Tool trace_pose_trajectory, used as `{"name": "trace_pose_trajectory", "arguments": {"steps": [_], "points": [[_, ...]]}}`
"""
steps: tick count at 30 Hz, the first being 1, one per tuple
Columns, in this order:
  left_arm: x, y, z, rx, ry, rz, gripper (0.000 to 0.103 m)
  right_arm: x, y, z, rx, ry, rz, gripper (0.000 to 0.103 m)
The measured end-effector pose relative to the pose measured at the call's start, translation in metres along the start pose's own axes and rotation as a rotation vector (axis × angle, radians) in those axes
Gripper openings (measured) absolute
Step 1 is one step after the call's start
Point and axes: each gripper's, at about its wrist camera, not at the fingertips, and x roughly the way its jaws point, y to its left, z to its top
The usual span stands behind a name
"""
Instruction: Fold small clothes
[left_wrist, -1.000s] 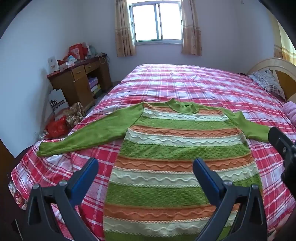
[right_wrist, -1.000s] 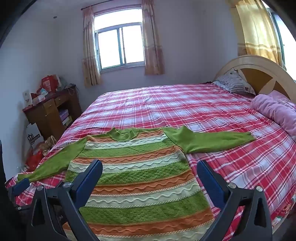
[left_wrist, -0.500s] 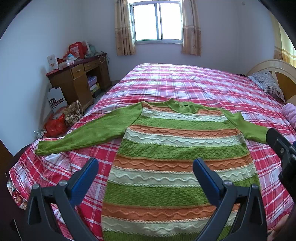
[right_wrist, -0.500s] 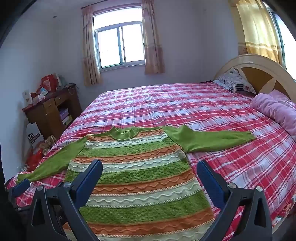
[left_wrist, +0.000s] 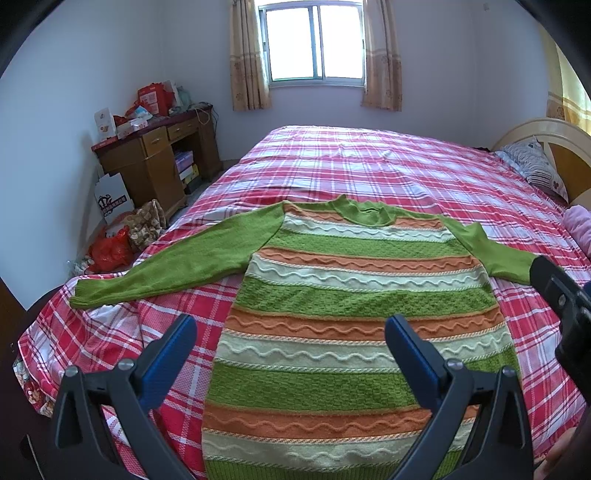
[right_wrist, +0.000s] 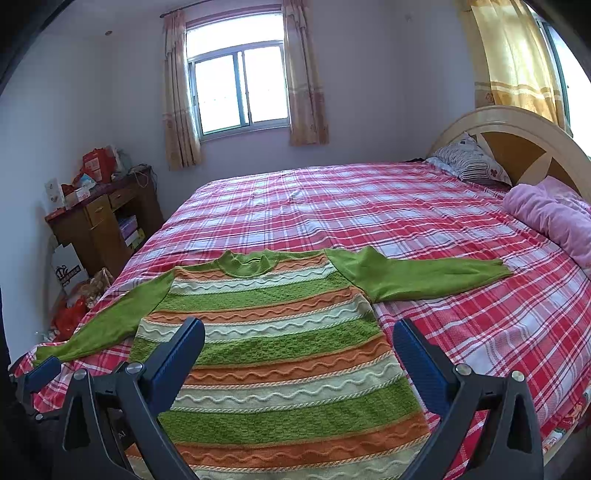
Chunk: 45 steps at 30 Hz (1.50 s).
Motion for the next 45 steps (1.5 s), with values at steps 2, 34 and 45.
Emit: {"name": "trace_pose_trajectory", "arguments": {"steps": [2,34,45], "points": [[-0.0002,-0.0002,0.0,0.001,-0.001,-0.001,0.103,-0.0001,-0.0003,-0.0005,0.001,0.001,0.001,0.102],[0.0002,-0.0007,-0.0006,0.0,-0.001,-0.002,0.103,0.0001,0.0009,-0.0029,0.002,0.007,0.001,0.102],[0.0016,-0.0017,-0.0021,0.001,0.003,-0.002,0.103,0.0023,0.0018,-0.0042,-0.003,0.015,-0.003,0.102]]}}
